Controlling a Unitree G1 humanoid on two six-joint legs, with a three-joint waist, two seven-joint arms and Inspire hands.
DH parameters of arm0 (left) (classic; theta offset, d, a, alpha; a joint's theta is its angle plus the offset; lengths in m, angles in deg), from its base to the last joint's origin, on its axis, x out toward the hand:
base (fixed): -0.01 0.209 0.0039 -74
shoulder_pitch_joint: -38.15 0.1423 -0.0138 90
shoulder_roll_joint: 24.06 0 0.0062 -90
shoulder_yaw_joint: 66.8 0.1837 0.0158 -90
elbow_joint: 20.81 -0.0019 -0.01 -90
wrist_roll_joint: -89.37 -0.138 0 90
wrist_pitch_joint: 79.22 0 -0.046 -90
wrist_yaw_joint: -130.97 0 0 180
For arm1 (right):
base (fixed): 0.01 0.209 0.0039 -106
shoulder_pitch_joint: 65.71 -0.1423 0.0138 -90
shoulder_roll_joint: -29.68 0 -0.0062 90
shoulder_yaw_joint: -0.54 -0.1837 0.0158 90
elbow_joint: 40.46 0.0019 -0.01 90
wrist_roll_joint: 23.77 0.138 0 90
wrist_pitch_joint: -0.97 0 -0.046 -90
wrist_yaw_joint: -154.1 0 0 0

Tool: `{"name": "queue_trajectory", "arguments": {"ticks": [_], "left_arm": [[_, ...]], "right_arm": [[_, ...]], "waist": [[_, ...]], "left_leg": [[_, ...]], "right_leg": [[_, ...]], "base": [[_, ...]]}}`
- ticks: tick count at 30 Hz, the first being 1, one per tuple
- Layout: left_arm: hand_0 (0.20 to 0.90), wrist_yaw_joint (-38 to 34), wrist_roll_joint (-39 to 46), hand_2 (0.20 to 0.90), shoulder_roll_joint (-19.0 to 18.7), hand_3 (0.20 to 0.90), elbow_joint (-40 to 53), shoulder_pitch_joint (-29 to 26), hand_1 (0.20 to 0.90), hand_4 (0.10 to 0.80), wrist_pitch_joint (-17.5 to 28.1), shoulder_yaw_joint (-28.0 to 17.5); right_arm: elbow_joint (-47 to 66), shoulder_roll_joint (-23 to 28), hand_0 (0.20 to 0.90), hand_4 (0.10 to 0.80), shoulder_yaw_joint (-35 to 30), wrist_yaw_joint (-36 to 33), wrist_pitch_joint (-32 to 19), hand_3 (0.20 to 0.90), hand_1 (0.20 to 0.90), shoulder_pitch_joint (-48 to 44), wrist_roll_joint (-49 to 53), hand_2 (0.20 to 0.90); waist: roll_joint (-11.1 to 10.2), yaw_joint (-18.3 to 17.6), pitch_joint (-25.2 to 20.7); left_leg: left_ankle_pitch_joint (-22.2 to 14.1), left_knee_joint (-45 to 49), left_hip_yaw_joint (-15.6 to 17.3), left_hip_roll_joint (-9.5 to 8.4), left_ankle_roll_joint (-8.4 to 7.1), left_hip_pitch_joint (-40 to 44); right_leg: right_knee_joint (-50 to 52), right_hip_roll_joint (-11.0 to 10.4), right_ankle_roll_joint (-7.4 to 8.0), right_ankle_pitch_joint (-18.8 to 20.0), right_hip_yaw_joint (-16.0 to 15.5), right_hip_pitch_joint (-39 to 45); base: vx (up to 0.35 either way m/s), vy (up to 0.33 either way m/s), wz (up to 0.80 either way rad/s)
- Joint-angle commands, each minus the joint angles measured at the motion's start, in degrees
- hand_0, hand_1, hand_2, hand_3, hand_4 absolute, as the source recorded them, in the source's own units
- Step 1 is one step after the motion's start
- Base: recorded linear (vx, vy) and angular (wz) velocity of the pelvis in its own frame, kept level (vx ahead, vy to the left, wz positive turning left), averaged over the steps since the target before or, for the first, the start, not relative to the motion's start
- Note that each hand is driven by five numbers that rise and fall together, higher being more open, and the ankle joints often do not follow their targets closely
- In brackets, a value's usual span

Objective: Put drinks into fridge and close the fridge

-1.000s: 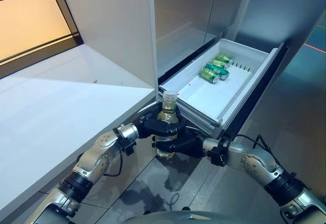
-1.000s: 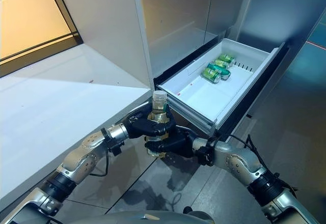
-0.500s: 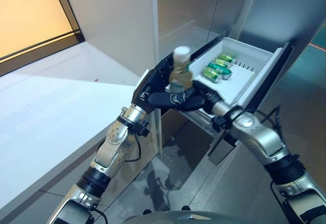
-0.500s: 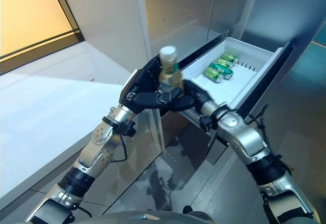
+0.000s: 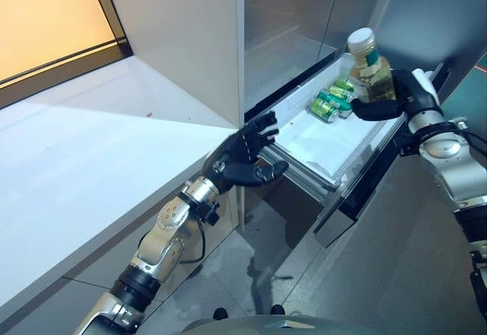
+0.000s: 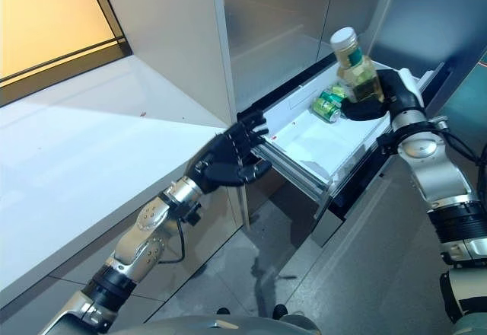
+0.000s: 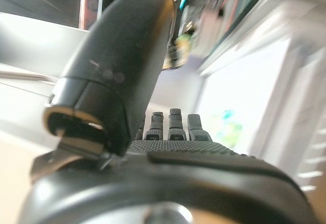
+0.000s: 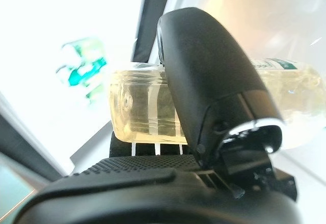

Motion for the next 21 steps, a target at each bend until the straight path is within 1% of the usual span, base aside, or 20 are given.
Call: {"name": "queue_trajectory", "arguments": {"ticks": [1, 2, 3, 4, 6, 9, 12, 15, 16, 17, 18, 19, 21], "left_arm": [[0.900, 5.44, 5.22, 0.900, -2.28, 0.900, 2.15, 1.20, 0.900, 0.800, -1.65, 3.59], [0.900, 6.20, 4.83, 0.900, -2.84, 0.900, 0.71, 2.61, 0.900, 0.800, -3.94, 4.93], [0.900, 7.17, 4.66, 0.900, -3.60, 0.900, -0.93, 3.88, 0.900, 0.800, -5.23, 5.67], [0.900, 7.31, 4.51, 0.900, -3.80, 0.900, -1.46, 4.29, 0.900, 0.800, -5.41, 5.89], [0.900, 7.90, 3.25, 0.900, -5.38, 0.900, -5.71, 5.74, 0.900, 0.800, -5.88, 7.48], [0.900, 8.39, 0.35, 0.900, -6.40, 0.900, -11.18, 5.42, 0.900, 0.800, -4.26, 8.13], [0.900, 7.08, -2.12, 0.900, -7.11, 0.900, -19.30, 3.85, 0.900, 0.800, -1.52, 8.16], [0.900, 4.47, -6.77, 0.900, -6.96, 0.900, -26.67, 3.56, 0.900, 0.800, 1.01, 6.68], [0.900, 4.30, -7.30, 0.900, -6.79, 0.900, -27.88, 3.56, 0.900, 0.800, 1.62, 6.37], [0.900, 3.17, -8.44, 0.900, -6.52, 0.900, -30.61, 3.63, 0.900, 0.800, 2.01, 5.37], [0.900, 2.40, -9.41, 0.900, -6.35, 0.900, -31.86, 3.55, 0.900, 0.800, 2.31, 4.78], [0.900, 1.51, -10.51, 0.900, -6.04, 0.900, -34.35, 3.37, 0.900, 0.800, 2.43, 3.15], [0.900, 0.06, -12.72, 0.900, -5.78, 0.900, -37.13, 2.73, 0.900, 0.800, 1.49, 0.68]], "right_arm": [[-4.17, 6.96, 0.300, 0.100, -2.59, -4.30, -11.86, 0.200, 0.300, -18.01, 1.97, 0.300], [-8.19, 7.39, 0.300, 0.100, -1.24, -3.60, -12.04, 0.200, 0.300, -19.63, 4.67, 0.300], [-11.92, 7.71, 0.300, 0.100, -0.32, -2.40, -12.68, 0.200, 0.300, -20.81, 6.19, 0.300], [-13.07, 7.81, 0.300, 0.100, 0.17, -2.29, -12.62, 0.200, 0.300, -21.32, 7.03, 0.300], [-19.69, 8.09, 0.300, 0.100, 2.83, -1.44, -12.44, 0.200, 0.300, -24.48, 8.72, 0.300], [-24.39, 8.12, 0.300, 0.100, 5.79, -2.00, -11.99, 0.200, 0.300, -28.38, 9.61, 0.300], [-28.10, 7.98, 0.300, 0.100, 9.84, -3.64, -11.06, 0.200, 0.300, -33.79, 9.75, 0.300], [-30.76, 7.23, 0.300, 0.100, 12.06, -4.10, -7.71, 0.200, 0.300, -35.63, 8.33, 0.300], [-31.19, 6.98, 0.300, 0.100, 12.24, -3.94, -6.69, 0.200, 0.300, -35.67, 8.55, 0.300], [-32.10, 6.45, 0.300, 0.100, 12.24, -3.51, -4.08, 0.200, 0.300, -35.29, 8.14, 0.300], [-32.64, 6.30, 0.300, 0.100, 12.18, -3.06, -2.81, 0.200, 0.300, -35.04, 7.58, 0.300], [-34.03, 6.07, 0.300, 0.100, 12.21, -2.07, -0.90, 0.200, 0.300, -34.21, 6.48, 0.300], [-35.18, 5.95, 0.300, 0.100, 12.21, 0.07, 3.17, 0.200, 0.300, -32.84, 4.54, 0.300]], "waist": [[-2.94, 3.36, -5.12], [-2.94, 4.20, -4.92], [-2.92, 4.94, -4.60], [-2.88, 5.17, -4.49], [-2.67, 6.71, -3.29], [-2.40, 7.98, -1.37], [-1.96, 8.83, 2.29], [-1.69, 9.33, 5.85], [-1.68, 9.38, 6.34], [-1.74, 9.56, 7.52], [-1.76, 9.65, 8.04], [-1.77, 9.81, 9.20], [-1.84, 10.06, 10.79]], "left_leg": [[-7.31, 3.90, 1.80, -1.40, 1.25, -0.51], [-7.05, 3.85, 1.36, -1.39, 1.09, -0.94], [-6.88, 3.96, 1.05, -1.39, 0.92, -1.39], [-6.79, 4.02, 0.91, -1.40, 0.87, -1.61], [-6.32, 4.86, 0.19, -1.44, 0.60, -3.87], [-5.70, 5.72, -0.52, -1.37, 0.58, -7.39], [-4.61, 6.03, -1.08, -1.20, 0.71, -11.34], [-3.81, 6.53, -1.23, -0.81, 0.86, -14.14], [-3.76, 6.71, -1.23, -0.75, 0.87, -14.55], [-3.64, 7.04, -1.29, -0.63, 0.92, -15.31], [-3.59, 7.19, -1.32, -0.59, 0.93, -15.65], [-3.41, 7.45, -1.43, -0.52, 0.96, -16.31], [-3.26, 7.75, -1.59, -0.47, 0.97, -17.15]], "right_leg": [[5.69, 0.76, 1.44, -5.50, -0.11, -0.61], [5.55, 0.60, 1.45, -5.42, -0.76, -0.72], [5.38, 0.44, 1.48, -5.34, -1.24, -0.85], [5.36, 0.38, 1.47, -5.32, -1.44, -0.94], [5.55, -0.03, 1.44, -5.18, -2.36, -2.36], [6.04, -0.18, 1.33, -4.85, -2.93, -5.24], [6.58, 0.12, 1.06, -4.19, -2.85, -8.99], [7.35, 0.69, 0.69, -3.58, -2.49, -11.81], [7.50, 0.75, 0.63, -3.54, -2.44, -12.17], [7.75, 0.89, 0.49, -3.41, -2.42, -12.79], [7.88, 0.93, 0.44, -3.36, -2.48, -13.07], [8.15, 0.99, 0.40, -3.22, -2.57, -13.61], [8.40, 0.99, 0.35, -3.09, -2.89, -14.21]], "base": [[0.064, -0.021, 0.17], [0.089, -0.032, 0.24], [0.070, -0.029, 0.24], [0.037, -0.034, 0.24], [-0.030, -0.054, 0.28], [-0.135, -0.077, 0.22], [-0.203, -0.080, 0.23], [-0.091, -0.087, 0.12], [-0.036, -0.093, 0.10], [-0.025, -0.068, 0.11], [-0.020, -0.086, 0.14], [-0.005, -0.072, 0.19], [-0.006, -0.071, 0.15]]}}
